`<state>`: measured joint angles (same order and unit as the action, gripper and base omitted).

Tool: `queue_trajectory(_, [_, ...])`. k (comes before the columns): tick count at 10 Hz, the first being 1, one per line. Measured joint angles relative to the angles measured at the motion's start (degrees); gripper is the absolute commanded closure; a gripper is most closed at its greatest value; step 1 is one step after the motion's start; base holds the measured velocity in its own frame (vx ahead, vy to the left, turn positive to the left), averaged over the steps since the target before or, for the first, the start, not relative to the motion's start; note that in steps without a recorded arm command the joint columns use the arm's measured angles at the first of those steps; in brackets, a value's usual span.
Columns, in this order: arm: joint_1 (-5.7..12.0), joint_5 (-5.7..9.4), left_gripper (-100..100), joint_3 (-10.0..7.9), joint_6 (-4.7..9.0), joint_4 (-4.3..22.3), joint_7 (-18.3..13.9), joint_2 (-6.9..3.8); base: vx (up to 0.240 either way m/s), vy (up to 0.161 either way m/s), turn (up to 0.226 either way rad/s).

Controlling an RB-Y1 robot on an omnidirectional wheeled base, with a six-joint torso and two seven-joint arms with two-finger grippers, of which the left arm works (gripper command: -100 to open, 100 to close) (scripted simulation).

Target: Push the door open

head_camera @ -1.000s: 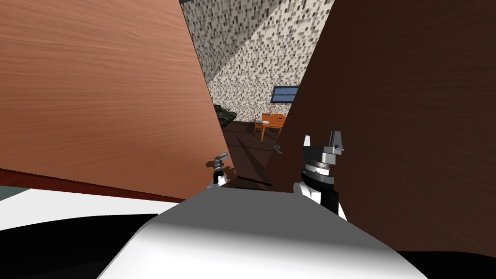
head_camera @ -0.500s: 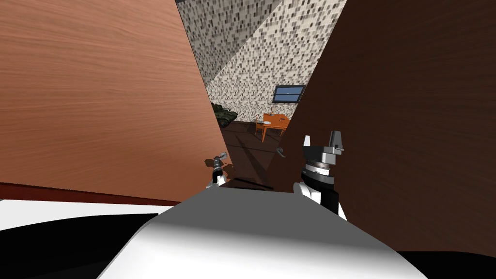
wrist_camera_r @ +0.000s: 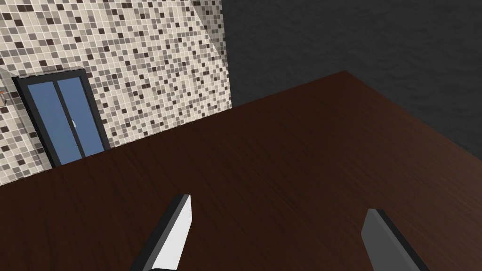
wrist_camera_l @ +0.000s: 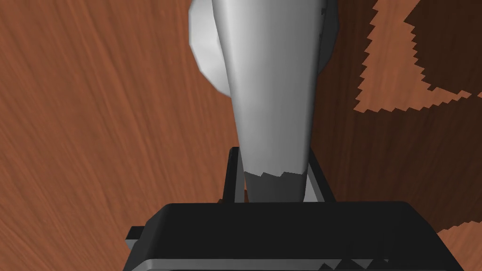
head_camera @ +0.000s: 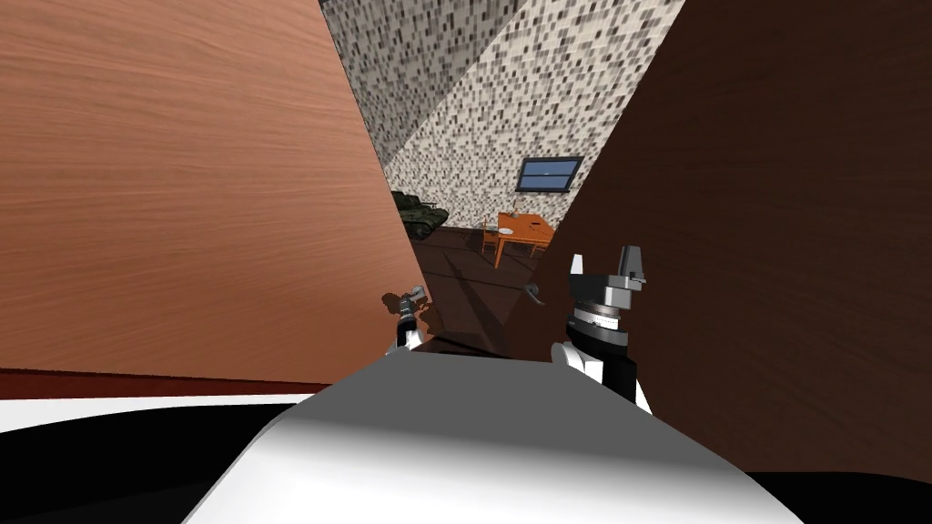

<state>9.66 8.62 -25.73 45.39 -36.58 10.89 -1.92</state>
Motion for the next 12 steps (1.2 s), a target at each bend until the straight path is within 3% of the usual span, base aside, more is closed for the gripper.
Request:
queue_trajectory(3, [1.54, 0.81, 100, -0.77, 2.08, 4.1, -0.3, -1.65, 0.152, -0.004, 0.102])
queue_trajectory(4, [1.41, 0.93, 100, -0.95, 2.46, 4.1, -0.2, -1.72, 0.043, 0.027, -0.008])
queue_trajectory(6, [1.53, 1.01, 100, -1.08, 2.15, 3.5, 0.0, -1.81, -0.003, 0.017, -0.016])
queue_trajectory(7, [0.38, 0.91, 100, -0.96, 0.97, 0.8, 0.2, -1.16, 0.114, 0.009, 0.177])
queue_trajectory(8, [-0.32, 1.19, 100, -1.15, 0.15, -0.2, 0.4, -0.80, 0.189, -0.012, 0.126])
queue_trajectory(9, [0.04, 1.50, 100, -1.51, 0.79, 1.1, 0.8, -0.84, 0.214, -0.033, 0.076])
queue_trajectory(10, [-1.13, 1.74, 100, -1.75, 0.37, -0.5, 1.0, -0.51, 0.214, -0.019, 0.159])
queue_trajectory(11, [-0.91, 2.10, 100, -2.11, 0.36, -0.2, 1.1, -0.70, 0.207, 0.013, 0.127])
queue_trajectory(12, [0.53, 2.57, 100, -2.62, 2.01, 2.8, 1.1, -1.47, 0.134, 0.024, 0.029])
